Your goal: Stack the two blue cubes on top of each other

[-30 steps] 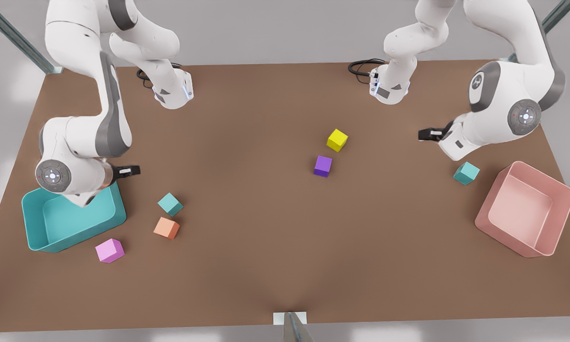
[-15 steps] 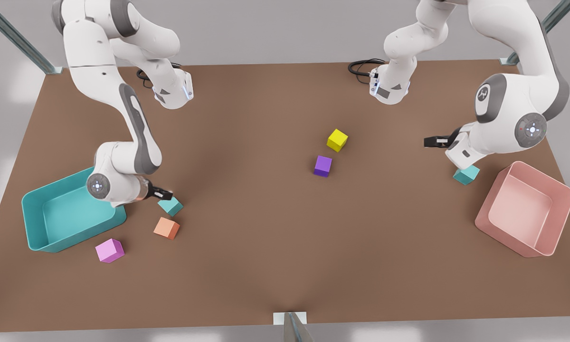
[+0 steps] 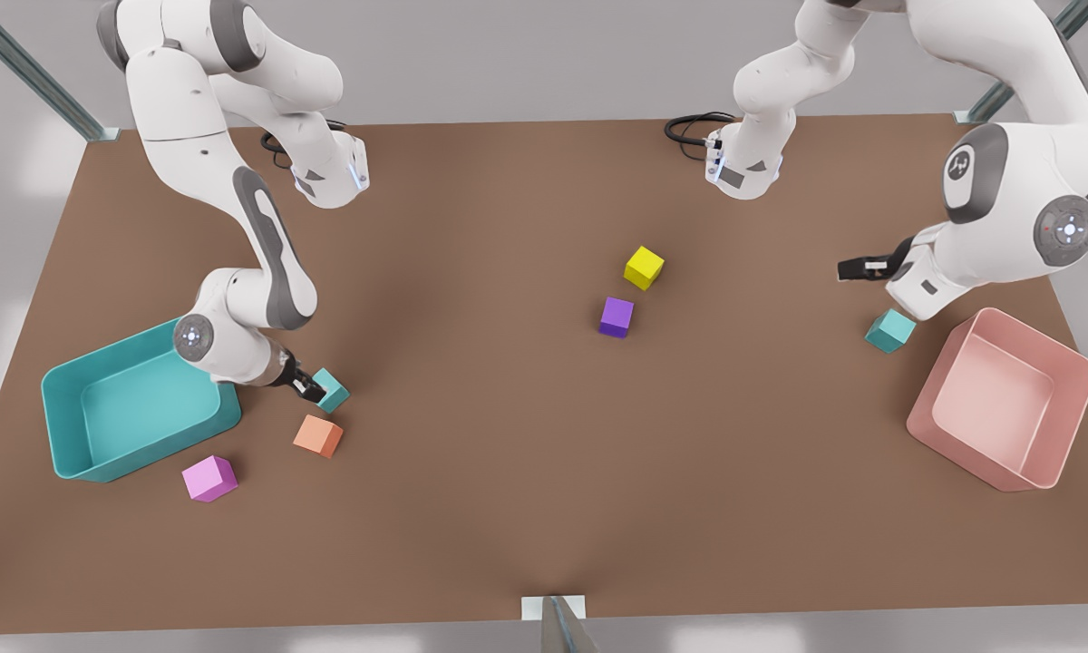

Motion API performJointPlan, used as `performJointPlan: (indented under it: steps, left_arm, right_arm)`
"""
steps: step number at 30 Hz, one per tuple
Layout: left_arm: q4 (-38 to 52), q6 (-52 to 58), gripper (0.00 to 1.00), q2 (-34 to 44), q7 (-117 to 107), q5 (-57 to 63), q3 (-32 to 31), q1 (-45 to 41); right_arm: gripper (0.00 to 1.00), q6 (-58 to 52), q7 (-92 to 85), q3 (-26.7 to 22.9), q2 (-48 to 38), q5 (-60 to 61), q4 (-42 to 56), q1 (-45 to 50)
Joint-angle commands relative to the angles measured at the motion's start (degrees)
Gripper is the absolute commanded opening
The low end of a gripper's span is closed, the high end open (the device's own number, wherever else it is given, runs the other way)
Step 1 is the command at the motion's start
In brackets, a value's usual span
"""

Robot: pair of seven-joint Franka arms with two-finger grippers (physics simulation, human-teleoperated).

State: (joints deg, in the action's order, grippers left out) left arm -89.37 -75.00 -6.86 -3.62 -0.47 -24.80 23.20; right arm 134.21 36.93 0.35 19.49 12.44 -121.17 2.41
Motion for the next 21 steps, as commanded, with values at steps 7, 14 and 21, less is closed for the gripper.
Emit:
performJointPlan:
  steps: [7, 14, 21]
  left_arm:
    - [0.1, 1.5, 1.00, -0.4, 0.4, -0.3, -0.1, 0.4]
    - [-0.2, 1.9, 1.00, -0.4, 0.4, -0.3, -0.1, 0.5]
    - [-0.3, 3.1, 1.00, -0.4, 0.5, -0.1, 0.1, 0.8]
  right_arm:
    - [1.00, 1.5, 9.7, 0.4, 2.3, 0.3, 0.2, 0.8]
    - [1.00, 1.8, 9.6, 0.4, 4.3, 0.3, 0.9, 1.0]
    - [1.00, 2.9, 9.6, 0.4, 6.4, 0.3, 1.1, 1.9]
